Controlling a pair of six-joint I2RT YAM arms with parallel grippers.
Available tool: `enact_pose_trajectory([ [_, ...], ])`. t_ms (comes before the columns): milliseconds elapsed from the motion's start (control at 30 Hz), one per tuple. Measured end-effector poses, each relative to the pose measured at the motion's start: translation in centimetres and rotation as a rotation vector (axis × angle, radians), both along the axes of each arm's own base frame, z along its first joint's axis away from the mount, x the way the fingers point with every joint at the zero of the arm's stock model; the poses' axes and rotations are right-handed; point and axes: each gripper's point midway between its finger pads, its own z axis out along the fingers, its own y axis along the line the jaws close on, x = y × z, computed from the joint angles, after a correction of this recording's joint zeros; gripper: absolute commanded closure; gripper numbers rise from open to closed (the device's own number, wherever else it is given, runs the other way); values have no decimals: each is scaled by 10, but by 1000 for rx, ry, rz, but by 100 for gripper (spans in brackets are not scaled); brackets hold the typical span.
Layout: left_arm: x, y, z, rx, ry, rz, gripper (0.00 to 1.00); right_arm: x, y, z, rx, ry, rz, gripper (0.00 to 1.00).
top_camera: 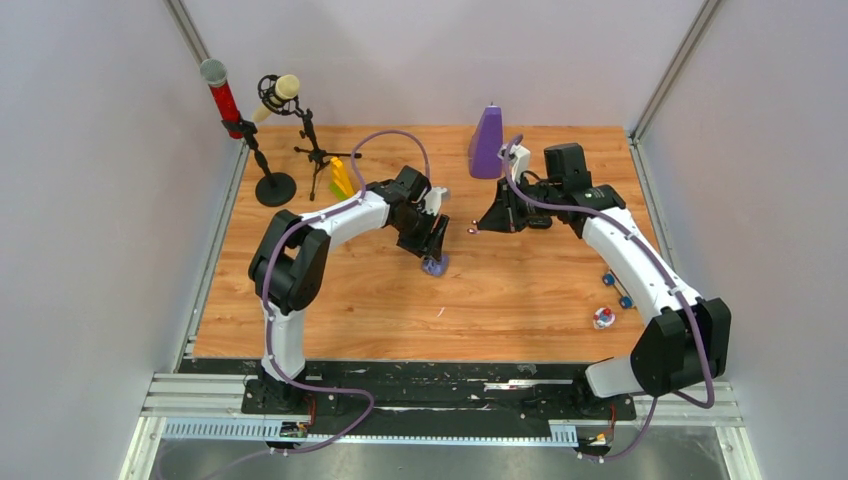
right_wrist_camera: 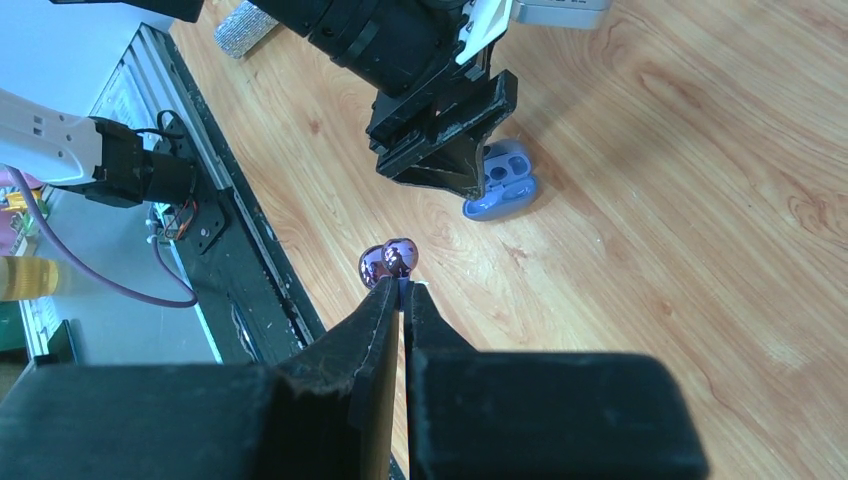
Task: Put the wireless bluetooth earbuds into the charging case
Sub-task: Adjust the charging case at the center of the board.
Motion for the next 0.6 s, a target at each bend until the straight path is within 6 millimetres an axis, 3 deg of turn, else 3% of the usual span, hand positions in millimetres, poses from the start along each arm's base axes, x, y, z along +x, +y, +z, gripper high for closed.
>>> enact_pose_trajectory([
  [233,8,6,-2,28,-13,23,35,0,-3,5,8,-21,-7,95],
  [400,20,-2,-3,-3,1,17,38,0,-4,3,7,-17,-10,95],
  [600,14,-5,-16,-25,61,-2,43,-1,-4,0,5,-9,-10,96],
])
